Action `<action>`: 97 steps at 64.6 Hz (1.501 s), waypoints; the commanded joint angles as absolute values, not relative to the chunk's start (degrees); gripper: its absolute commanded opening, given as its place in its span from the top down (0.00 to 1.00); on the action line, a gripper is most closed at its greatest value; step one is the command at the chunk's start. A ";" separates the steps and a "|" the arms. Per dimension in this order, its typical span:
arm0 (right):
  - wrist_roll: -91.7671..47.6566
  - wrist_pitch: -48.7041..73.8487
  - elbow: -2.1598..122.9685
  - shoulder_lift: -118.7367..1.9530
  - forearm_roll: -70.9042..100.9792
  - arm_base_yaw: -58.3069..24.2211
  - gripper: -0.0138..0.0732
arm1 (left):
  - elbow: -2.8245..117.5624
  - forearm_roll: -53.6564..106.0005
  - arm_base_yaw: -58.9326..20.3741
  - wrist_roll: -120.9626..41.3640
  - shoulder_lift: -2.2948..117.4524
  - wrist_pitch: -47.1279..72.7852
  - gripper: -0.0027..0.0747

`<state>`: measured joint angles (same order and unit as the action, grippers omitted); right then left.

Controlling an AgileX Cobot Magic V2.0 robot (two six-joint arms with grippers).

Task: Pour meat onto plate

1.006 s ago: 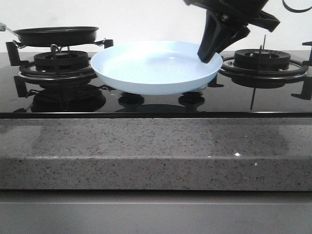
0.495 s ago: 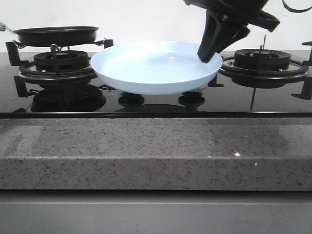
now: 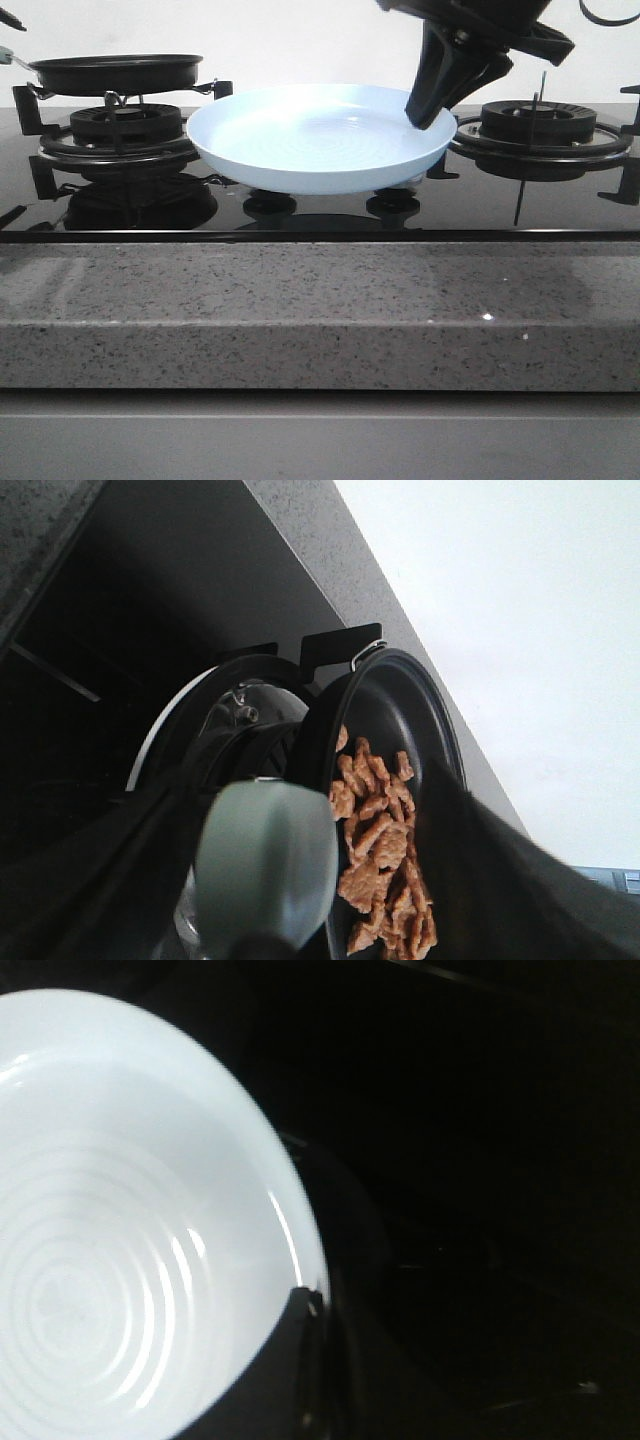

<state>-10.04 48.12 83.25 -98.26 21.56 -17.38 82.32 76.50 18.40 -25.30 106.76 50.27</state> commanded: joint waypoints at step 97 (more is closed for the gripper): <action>-10.77 45.91 84.30 -95.50 22.22 -17.21 0.91 | 84.12 79.25 2.57 -37.50 85.87 53.70 0.99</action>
